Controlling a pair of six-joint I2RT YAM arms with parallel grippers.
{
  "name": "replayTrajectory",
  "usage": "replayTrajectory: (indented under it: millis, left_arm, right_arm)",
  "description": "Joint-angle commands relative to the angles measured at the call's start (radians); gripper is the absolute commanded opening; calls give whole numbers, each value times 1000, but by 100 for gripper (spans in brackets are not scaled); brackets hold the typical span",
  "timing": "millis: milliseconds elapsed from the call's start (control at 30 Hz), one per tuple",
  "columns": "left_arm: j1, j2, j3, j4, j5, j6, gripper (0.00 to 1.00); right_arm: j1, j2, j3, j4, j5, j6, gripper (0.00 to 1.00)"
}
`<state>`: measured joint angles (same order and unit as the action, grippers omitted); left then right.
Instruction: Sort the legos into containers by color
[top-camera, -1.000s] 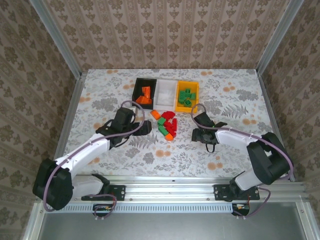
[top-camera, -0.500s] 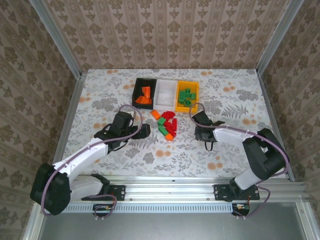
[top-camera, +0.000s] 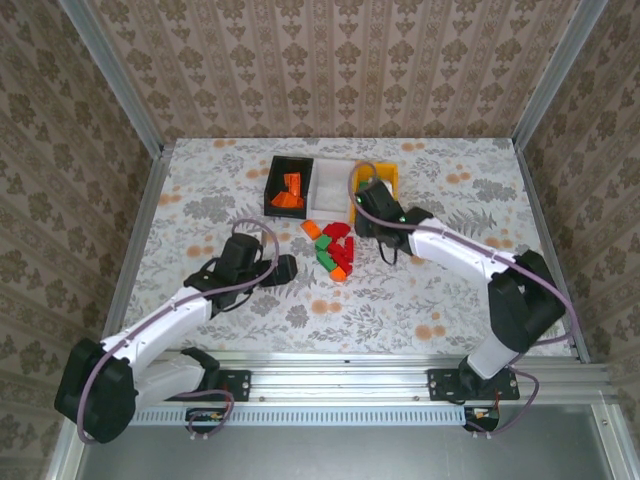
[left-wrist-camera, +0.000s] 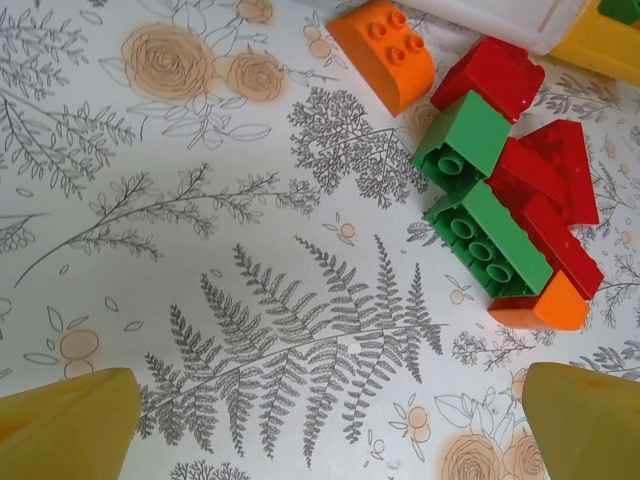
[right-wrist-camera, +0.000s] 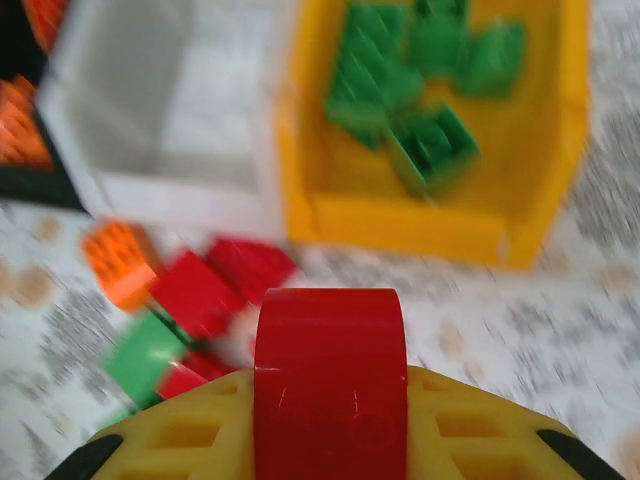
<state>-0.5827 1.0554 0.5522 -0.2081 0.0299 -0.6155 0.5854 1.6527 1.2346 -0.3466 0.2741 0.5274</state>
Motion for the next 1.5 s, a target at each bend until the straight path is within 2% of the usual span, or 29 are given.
replayTrajectory:
  millis: [0,200,367,600,667,833,967,1133,1333,1467]
  left_arm:
    - [-1,-45,-20,-13,-2,-45,100]
    - [0,-112,-37,-63,-16,-59,100]
    - [0,-163,-31,-113,-25,-55,100]
    - [1,-202,-31,-146,-36,-52,100]
    - [1,-201,-26,-146,-32,-51,100]
    - [2,-196,-15,-146,-23,-50,100]
    - [0,-189,-17,-129,-9,-57,100]
    - [-3,-178,-56,-63,14,-81,100]
    - [-8,-145,-58,-36,34,-84,99]
    - [-15,-156,-60,-40,30,-94,99]
  right_arm:
    - [5,169,177,-30,-17,-106,24]
    - [1,430,487,-101,35,-204,24]
    - [-4,581,682,-147,40,-250,25]
    - [1,674,820,-224,58,-279,46]
    - [1,667,826,-229,56,-280,48]
    - [18,570,756,-208,83,-276,48]
    - [54,366,467,-114,98,-181,48]
    - [63,187,126,-33,27,-34,48]
    - [60,203,39,-9,-70,16,48]
    - [58,260,43,12,-68,54,48]
